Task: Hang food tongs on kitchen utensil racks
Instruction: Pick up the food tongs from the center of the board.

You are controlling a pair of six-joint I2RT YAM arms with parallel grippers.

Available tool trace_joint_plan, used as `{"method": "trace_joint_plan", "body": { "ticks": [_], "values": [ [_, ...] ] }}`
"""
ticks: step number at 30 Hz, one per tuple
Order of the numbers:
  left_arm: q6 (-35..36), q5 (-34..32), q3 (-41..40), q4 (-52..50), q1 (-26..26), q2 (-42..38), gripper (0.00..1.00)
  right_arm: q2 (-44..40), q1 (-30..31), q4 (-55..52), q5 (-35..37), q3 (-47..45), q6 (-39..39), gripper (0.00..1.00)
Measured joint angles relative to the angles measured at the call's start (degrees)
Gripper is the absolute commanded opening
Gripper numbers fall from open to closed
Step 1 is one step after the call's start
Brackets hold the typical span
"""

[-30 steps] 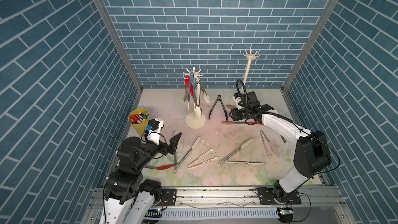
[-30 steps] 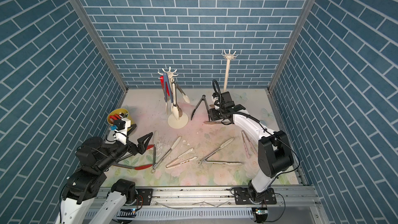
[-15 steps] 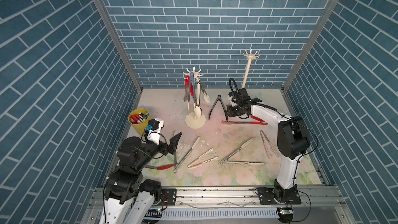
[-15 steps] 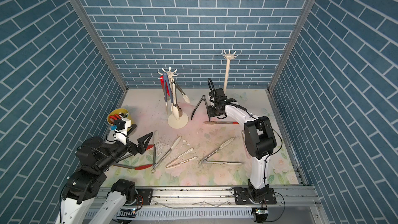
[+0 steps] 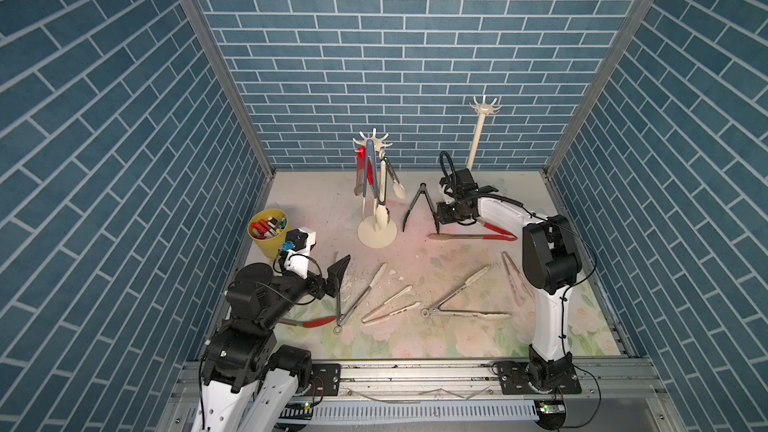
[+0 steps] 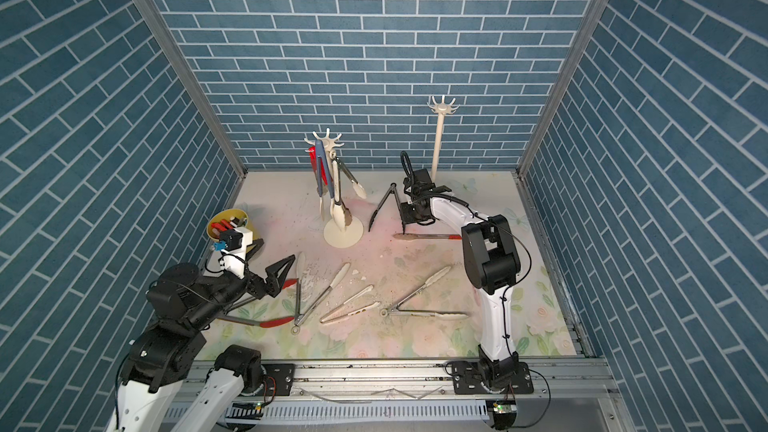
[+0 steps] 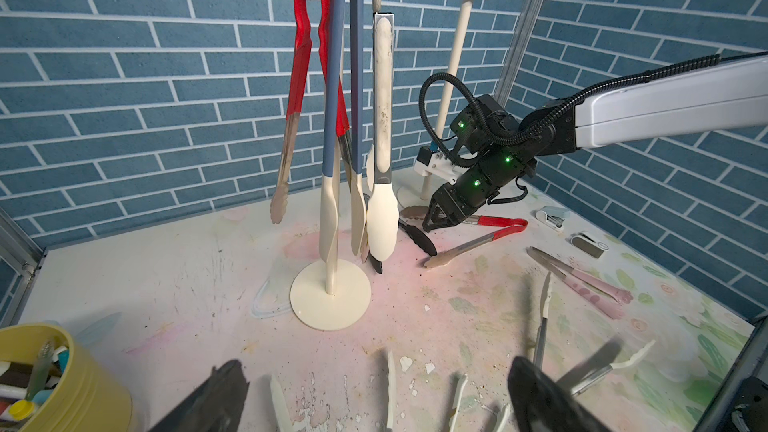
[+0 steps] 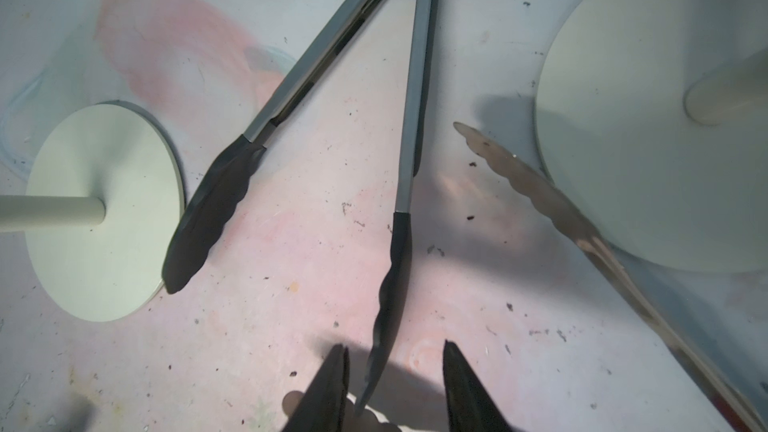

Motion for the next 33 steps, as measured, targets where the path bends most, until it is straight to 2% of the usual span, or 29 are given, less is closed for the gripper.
{"method": "trace_joint_plan", "body": {
  "ticks": [33],
  "values": [
    [0.0, 0.0, -0.4, 0.0, -0.4, 0.8, 0.99, 16.0, -0.2, -6.6, 2.1, 19.8, -1.2, 0.3]
  ]
}}
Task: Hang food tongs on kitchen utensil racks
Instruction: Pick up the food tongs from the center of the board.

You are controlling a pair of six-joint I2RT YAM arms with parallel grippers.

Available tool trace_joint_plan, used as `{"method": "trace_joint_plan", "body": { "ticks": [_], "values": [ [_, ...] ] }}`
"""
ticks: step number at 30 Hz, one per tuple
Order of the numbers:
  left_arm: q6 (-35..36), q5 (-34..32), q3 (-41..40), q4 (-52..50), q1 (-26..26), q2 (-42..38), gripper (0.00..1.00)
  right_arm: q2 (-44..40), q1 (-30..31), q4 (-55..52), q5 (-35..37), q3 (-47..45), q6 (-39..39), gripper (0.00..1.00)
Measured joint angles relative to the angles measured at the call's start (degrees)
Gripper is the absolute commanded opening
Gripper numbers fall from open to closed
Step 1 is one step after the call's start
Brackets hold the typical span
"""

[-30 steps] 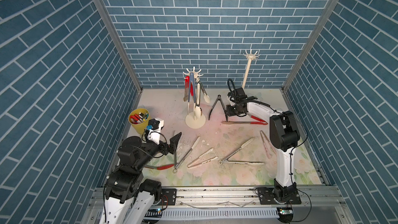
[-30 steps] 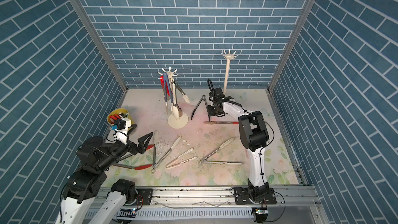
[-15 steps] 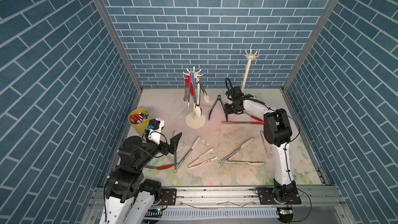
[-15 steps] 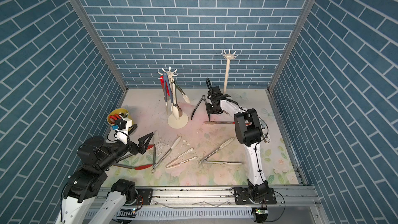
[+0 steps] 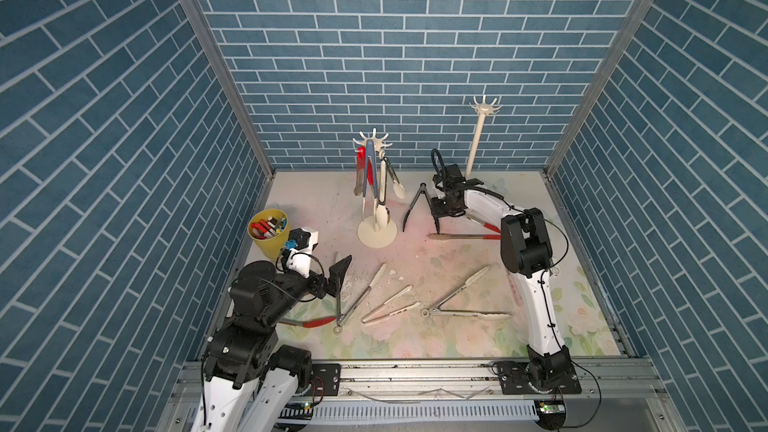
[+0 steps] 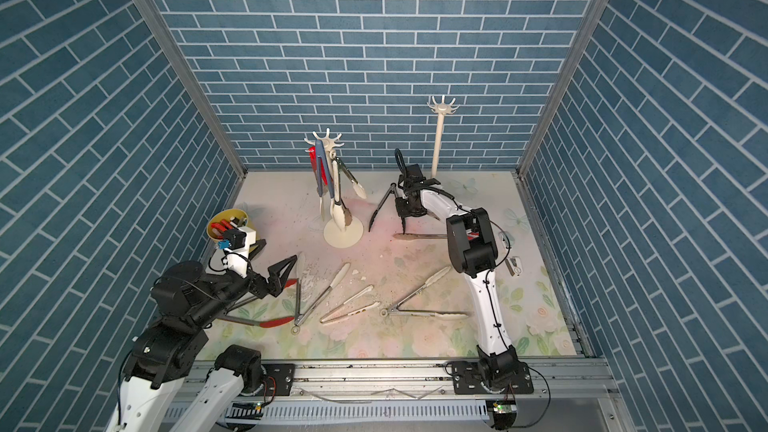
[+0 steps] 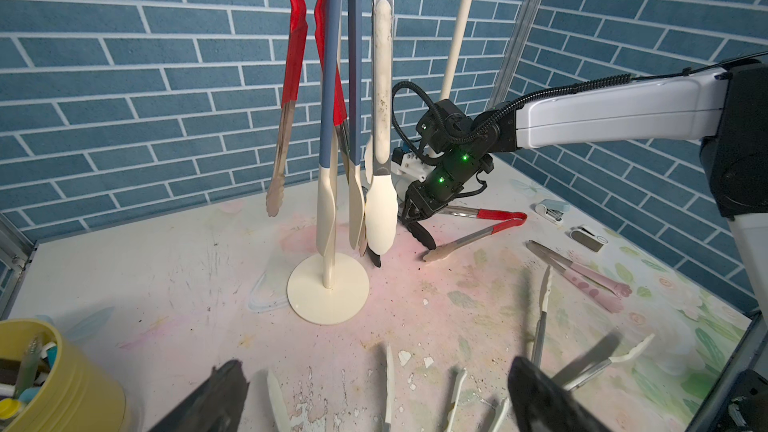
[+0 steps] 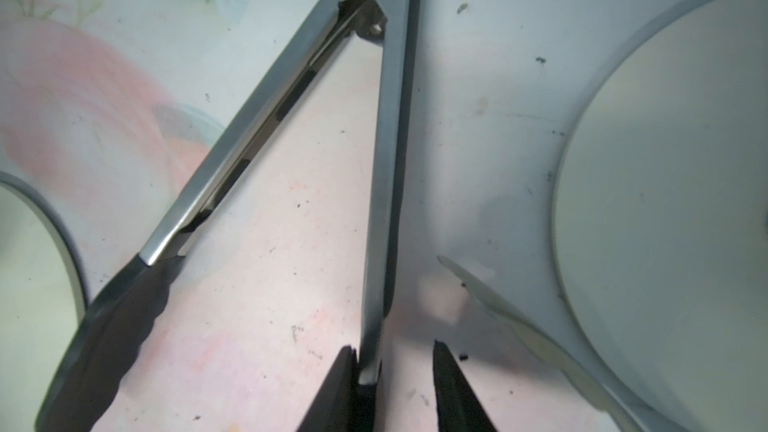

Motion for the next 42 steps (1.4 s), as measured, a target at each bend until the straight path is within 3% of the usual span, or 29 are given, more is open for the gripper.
{"method": "trace_joint_plan", "body": {
  "ticks": [10, 14, 20, 42],
  "values": [
    [0.0, 0.0, 0.0, 0.0, 0.0, 0.0, 0.99, 4.0, 0.2, -2.1, 1.3, 6.1, -0.9, 0.2],
    [0.0, 0.0, 0.0, 0.0, 0.0, 0.0, 0.99, 4.1, 0.5, -2.3, 2.1, 6.3, -1.5, 0.09],
    [0.0, 0.0, 0.0, 0.0, -0.2, 0.0, 0.99, 4.0, 1.0, -2.2, 3.0, 6.2, -2.5, 0.0],
    [0.0, 0.0, 0.0, 0.0, -0.3, 0.3, 0.99, -10.8, 1.9, 2.7, 2.9, -3.6, -3.1, 0.0]
  ]
}}
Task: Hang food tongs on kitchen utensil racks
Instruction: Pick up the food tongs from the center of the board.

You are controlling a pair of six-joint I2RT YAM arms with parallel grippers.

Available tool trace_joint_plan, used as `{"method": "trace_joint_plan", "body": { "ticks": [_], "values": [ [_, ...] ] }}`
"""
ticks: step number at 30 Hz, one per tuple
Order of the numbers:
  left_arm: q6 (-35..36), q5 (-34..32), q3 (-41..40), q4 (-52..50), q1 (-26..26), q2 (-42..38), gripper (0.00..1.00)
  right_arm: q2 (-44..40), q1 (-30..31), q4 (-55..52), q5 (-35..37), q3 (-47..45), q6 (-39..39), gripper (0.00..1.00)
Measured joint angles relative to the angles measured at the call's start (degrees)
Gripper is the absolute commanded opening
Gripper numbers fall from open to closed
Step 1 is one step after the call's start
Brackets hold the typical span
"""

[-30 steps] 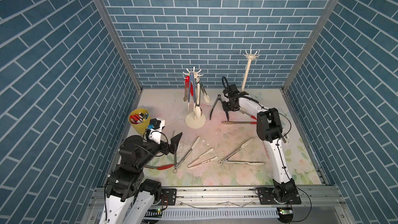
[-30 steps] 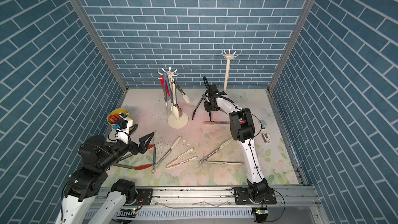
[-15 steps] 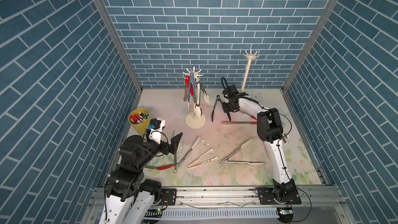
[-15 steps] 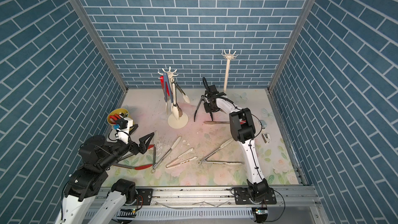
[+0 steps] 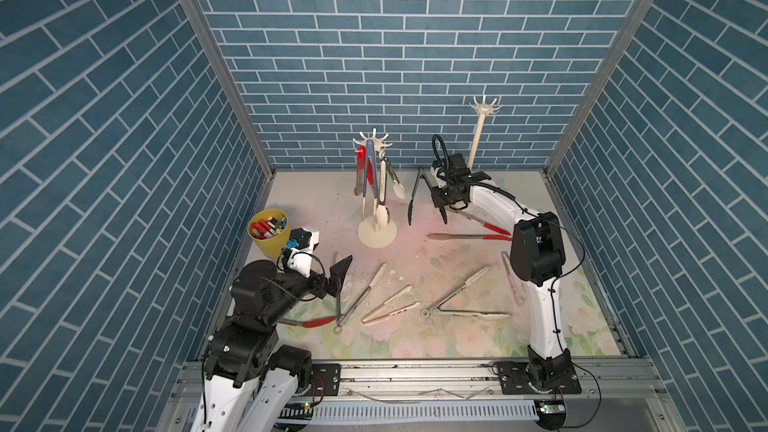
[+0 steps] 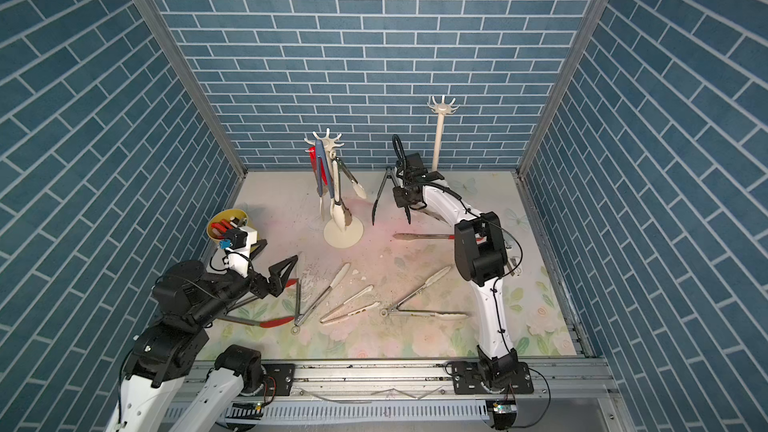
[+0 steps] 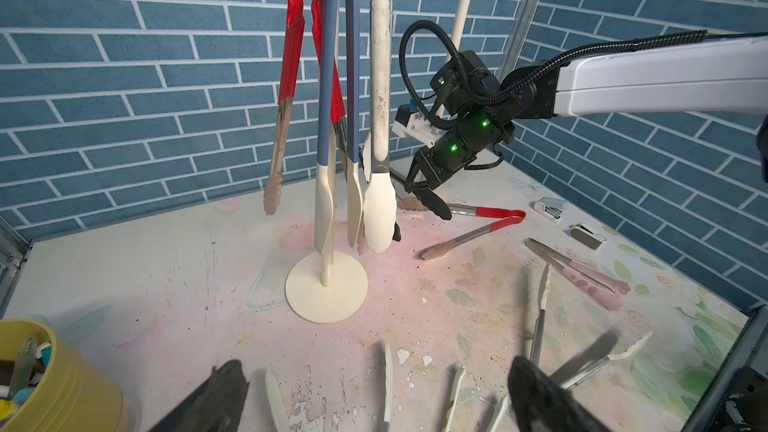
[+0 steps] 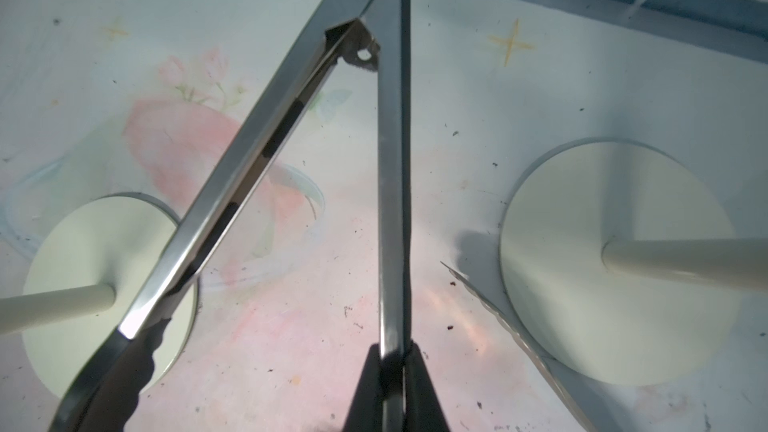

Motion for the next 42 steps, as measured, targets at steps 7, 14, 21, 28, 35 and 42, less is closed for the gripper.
{"method": "trace_joint_plan", "body": {
  "ticks": [7, 14, 21, 28, 35, 42],
  "values": [
    [0.0, 0.0, 0.0, 0.0, -0.1, 0.0, 0.99, -4.3, 0.0, 2.6, 0.0, -4.8, -0.5, 0.0],
    [0.0, 0.0, -0.1, 0.0, -0.3, 0.0, 0.99, -10.9, 0.0, 7.5, -1.8, -14.4, -1.9, 0.0],
    [0.0, 0.0, -0.2, 0.0, -0.4, 0.0, 0.99, -18.7, 0.2, 13.9, -3.5, -22.6, -3.8, 0.0],
    [0.0, 0.0, -0.2, 0.0, -0.5, 0.0, 0.99, -23.8, 0.2, 19.8, -4.6, -29.2, -5.2, 0.0],
    [0.0, -0.1, -0.2, 0.0, -0.5, 0.4, 0.99, -27.2, 0.2, 25.1, -6.0, -34.8, -6.2, 0.0],
    [0.0, -0.7, -0.2, 0.0, -0.6, 1.1, 0.99, -32.9, 0.2, 32.4, -9.0, -42.1, -6.7, 0.0]
  ]
}}
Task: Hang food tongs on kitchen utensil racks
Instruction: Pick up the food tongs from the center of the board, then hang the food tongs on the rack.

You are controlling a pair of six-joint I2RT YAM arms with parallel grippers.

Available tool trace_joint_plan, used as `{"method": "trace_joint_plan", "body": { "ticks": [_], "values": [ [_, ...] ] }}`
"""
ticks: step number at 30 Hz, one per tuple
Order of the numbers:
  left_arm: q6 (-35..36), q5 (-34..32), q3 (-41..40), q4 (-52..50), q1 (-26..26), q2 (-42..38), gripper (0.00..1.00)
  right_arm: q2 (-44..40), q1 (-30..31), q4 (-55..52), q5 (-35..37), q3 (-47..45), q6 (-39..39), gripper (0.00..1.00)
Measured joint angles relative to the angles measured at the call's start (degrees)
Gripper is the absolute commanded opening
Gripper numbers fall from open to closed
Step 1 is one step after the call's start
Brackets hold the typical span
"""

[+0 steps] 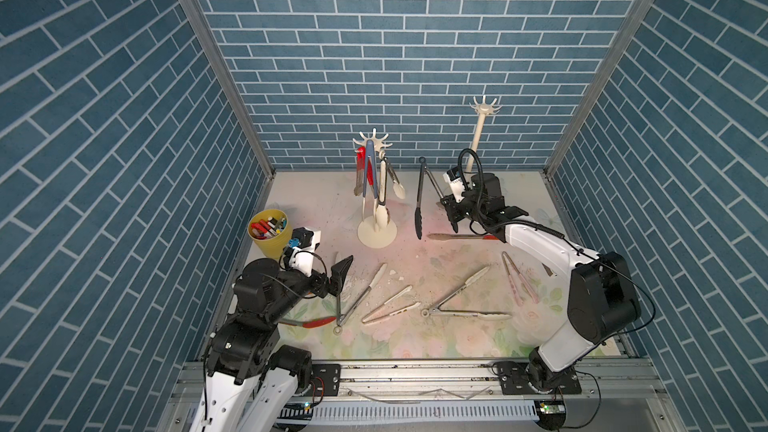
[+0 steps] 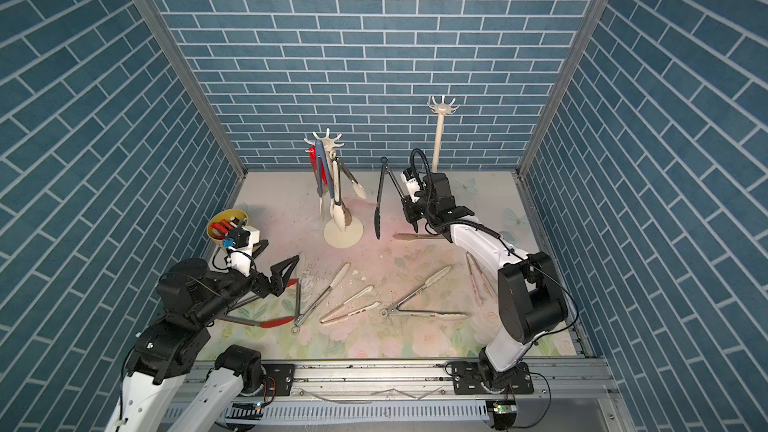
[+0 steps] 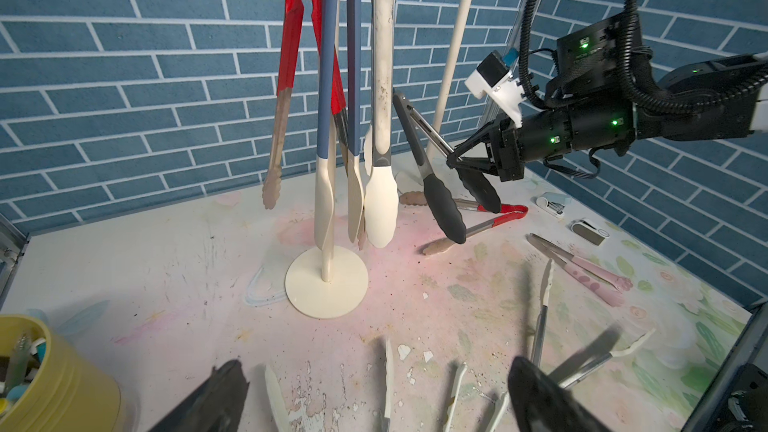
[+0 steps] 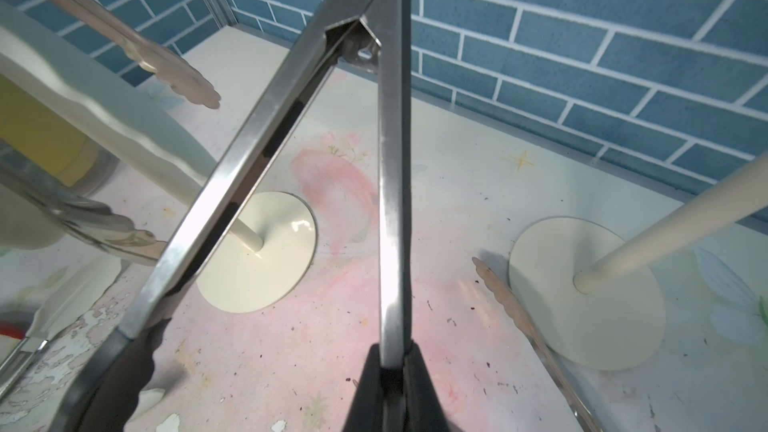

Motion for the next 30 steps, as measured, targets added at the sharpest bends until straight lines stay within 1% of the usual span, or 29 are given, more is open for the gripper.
{"method": "trace_joint_plan", "body": {
  "ticks": [12, 22, 30],
  "values": [
    [0.0, -0.9, -0.2, 0.0, 0.0, 1.4, 0.99, -7.0, -0.7, 12.2, -6.9, -8.9, -1.2, 0.0],
    [0.0, -1.4, -0.2, 0.0, 0.0, 1.8, 0.99, -10.4, -2.3, 18.1, -12.8, -12.4, -1.2, 0.0],
    [0.0, -1.5, -0.2, 0.0, 0.0, 1.8, 0.99, -11.2, -3.5, 21.7, -19.6, -12.7, -1.0, 0.0]
  ]
}}
